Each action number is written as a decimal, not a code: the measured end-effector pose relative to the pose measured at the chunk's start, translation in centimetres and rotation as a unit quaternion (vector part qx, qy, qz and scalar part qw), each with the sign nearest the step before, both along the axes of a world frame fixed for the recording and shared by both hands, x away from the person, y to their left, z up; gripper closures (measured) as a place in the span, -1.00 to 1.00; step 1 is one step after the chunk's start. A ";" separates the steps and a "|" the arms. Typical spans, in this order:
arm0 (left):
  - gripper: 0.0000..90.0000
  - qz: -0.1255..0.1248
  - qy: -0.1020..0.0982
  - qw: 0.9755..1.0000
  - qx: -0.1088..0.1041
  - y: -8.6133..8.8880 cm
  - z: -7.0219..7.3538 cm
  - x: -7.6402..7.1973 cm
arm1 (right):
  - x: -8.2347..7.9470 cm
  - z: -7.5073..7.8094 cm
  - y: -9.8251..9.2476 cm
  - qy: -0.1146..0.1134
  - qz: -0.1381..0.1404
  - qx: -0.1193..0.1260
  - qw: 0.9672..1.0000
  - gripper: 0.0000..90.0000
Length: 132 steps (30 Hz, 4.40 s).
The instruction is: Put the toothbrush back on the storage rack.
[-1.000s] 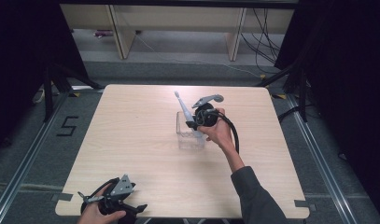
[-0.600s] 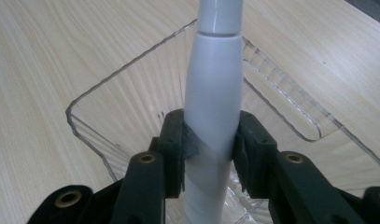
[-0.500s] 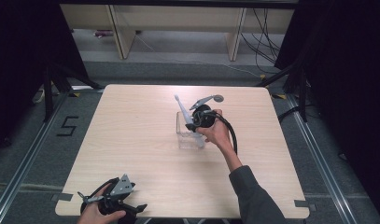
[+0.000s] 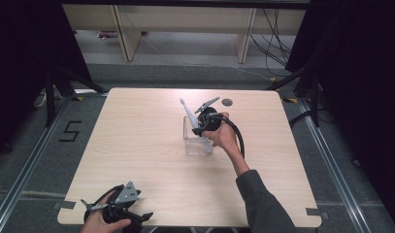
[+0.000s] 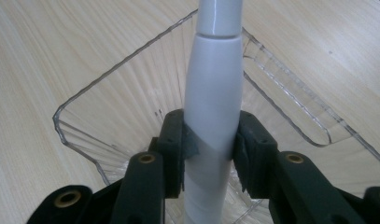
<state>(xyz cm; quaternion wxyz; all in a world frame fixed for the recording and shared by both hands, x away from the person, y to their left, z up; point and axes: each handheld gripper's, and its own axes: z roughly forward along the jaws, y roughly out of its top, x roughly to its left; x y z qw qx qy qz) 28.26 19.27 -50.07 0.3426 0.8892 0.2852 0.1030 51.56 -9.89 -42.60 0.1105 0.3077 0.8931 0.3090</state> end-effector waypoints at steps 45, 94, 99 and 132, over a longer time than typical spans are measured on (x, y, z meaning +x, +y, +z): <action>-0.67 0.001 -0.001 1.000 -0.001 0.0 0.0 0.0 | -0.3 1.1 0.0 -0.011 0.003 -0.002 1.000 0.17; -0.67 0.007 0.005 1.000 -0.002 0.0 0.0 -0.1 | -4.0 4.6 -2.4 -0.039 -0.012 0.075 0.996 -0.34; -0.67 0.009 0.004 1.000 -0.005 0.0 -0.2 0.0 | -4.5 4.6 -2.7 -0.051 0.002 0.084 0.995 -0.34; -0.67 0.007 0.000 1.000 -0.006 -0.1 0.0 -0.2 | -6.9 5.1 -5.3 -0.075 0.007 0.101 0.992 -0.34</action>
